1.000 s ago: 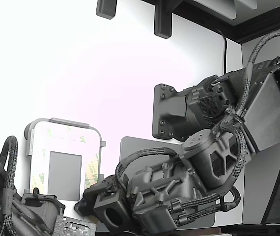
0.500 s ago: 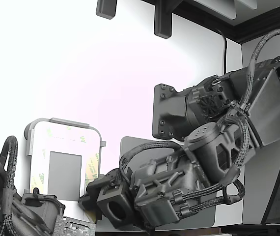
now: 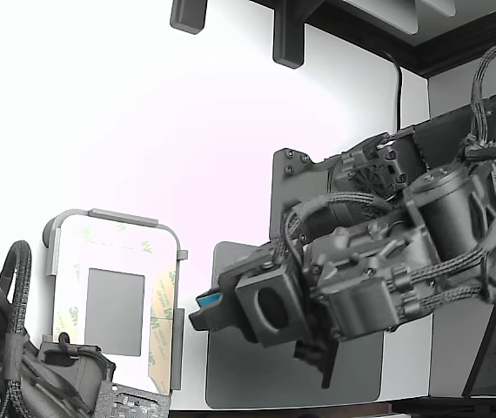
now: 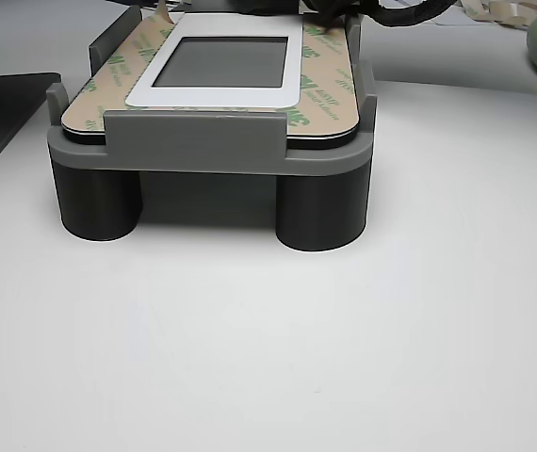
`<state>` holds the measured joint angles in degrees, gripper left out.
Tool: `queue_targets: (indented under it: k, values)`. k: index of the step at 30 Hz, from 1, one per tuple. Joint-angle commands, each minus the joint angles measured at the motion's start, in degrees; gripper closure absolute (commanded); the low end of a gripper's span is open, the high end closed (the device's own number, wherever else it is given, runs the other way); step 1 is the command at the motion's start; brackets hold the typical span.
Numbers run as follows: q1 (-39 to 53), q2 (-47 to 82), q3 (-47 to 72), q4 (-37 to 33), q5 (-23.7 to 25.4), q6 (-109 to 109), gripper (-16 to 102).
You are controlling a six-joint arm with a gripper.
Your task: Peel off protective film from adhesive tape.
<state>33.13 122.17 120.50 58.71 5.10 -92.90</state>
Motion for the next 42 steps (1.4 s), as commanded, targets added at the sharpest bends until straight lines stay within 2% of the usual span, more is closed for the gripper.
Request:
queue_targets:
  k: [1, 4, 6, 8, 10, 12, 17, 20, 26, 28, 33, 38, 42]
  values:
    - [-2.46, 9.4, 0.18, 1.05, -1.32, 0.18, -12]
    - [-7.65, 13.27, 1.76, 2.9, -6.68, 2.9, -13]
    - [-11.95, 16.7, 5.01, 0.35, -11.07, 4.57, -10]
    - [-13.62, 20.57, 7.12, 0.26, -11.51, 13.27, -11]
    - [-15.47, 25.58, 10.72, -3.34, -10.37, 29.36, -4]
    - [-18.63, 31.64, 14.41, -6.77, -9.93, 46.93, -14]
    - [-28.39, 46.58, 22.06, -5.63, -8.26, 80.86, -14]
    - [-36.21, 45.79, 24.17, -4.48, -12.22, 90.7, -14]
    - [-45.18, 47.02, 28.74, -3.52, -16.7, 93.16, -14]
    - [-45.35, 47.11, 30.76, -3.6, -16.17, 93.08, -11]
    - [-45.35, 47.2, 30.76, -3.52, -16.7, 92.81, -14]
    - [-45.35, 47.2, 30.76, -3.6, -13.89, 94.66, -14]
    - [-45.35, 47.2, 30.76, -3.6, -13.54, 94.83, -14]
